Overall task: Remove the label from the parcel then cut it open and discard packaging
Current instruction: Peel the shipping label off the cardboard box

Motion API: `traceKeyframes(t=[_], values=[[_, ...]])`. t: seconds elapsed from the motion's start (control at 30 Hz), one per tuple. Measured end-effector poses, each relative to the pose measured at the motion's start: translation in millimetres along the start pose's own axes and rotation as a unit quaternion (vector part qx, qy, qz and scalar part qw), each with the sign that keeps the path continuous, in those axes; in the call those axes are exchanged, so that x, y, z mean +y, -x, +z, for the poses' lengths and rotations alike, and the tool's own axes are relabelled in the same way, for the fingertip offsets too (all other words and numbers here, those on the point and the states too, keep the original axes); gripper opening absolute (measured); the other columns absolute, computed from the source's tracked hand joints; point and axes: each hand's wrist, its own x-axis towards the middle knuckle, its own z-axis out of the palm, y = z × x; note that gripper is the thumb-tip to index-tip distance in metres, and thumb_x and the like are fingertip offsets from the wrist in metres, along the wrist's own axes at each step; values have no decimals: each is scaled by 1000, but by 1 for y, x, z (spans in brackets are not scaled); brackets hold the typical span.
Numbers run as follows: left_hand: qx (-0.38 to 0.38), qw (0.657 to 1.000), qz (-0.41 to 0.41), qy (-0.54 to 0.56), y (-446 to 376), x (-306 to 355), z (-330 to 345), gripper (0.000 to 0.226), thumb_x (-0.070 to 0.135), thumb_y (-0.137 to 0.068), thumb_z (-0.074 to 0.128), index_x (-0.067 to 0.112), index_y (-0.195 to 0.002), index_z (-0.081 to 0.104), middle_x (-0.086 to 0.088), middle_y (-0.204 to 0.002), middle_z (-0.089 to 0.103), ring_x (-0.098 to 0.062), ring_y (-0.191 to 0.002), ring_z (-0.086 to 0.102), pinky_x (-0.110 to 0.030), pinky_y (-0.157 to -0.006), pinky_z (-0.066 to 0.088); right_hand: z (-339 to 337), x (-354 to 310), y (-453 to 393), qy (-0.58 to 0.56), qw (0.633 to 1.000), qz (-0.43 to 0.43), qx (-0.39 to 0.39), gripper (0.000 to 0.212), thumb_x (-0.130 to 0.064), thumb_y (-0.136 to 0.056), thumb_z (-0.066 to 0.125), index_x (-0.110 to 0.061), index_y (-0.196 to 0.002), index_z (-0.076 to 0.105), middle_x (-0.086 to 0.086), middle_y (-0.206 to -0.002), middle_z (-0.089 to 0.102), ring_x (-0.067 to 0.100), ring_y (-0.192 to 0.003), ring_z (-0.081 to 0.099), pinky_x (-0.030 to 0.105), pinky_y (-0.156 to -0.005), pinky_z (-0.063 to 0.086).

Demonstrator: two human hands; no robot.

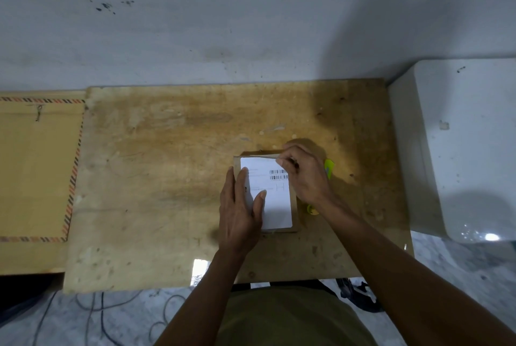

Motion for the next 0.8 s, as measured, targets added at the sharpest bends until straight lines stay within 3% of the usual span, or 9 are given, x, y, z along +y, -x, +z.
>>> traceKeyframes(t=[0.27,0.47,0.63,0.8], values=[[3,999,-7,38,-1,1,-1,73,51,-94,51,20,-154,23,-3,-162,26,-20,-147,27,-49,-117,31,-5,0,7,-12,998,56,-17,14,-16,-94,61,-4,-87,61,14,-109,66,24,-100,62,37,-82,51],[9,999,-11,47,1,5,-3,78,50,-94,53,20,-157,18,-3,-163,23,-17,-148,23,-44,-121,26,-8,-1,9,-47,994,90,-40,12,-18,-94,63,-8,-89,65,4,-130,62,6,-114,54,36,-95,50],[23,999,-6,40,1,1,-2,76,49,-95,54,21,-156,20,-1,-163,26,-16,-147,27,-44,-120,28,-13,-5,14,-70,991,85,-76,12,-22,-95,62,-12,-88,64,-3,-142,54,-3,-115,51,33,-97,50],[27,998,4,57,2,-1,-4,74,50,-95,54,22,-156,22,1,-162,29,-14,-147,29,-45,-118,32,-13,-6,17,-129,982,133,-27,15,-24,-96,59,-11,-88,60,-1,-142,55,4,-123,51,29,-100,48]])
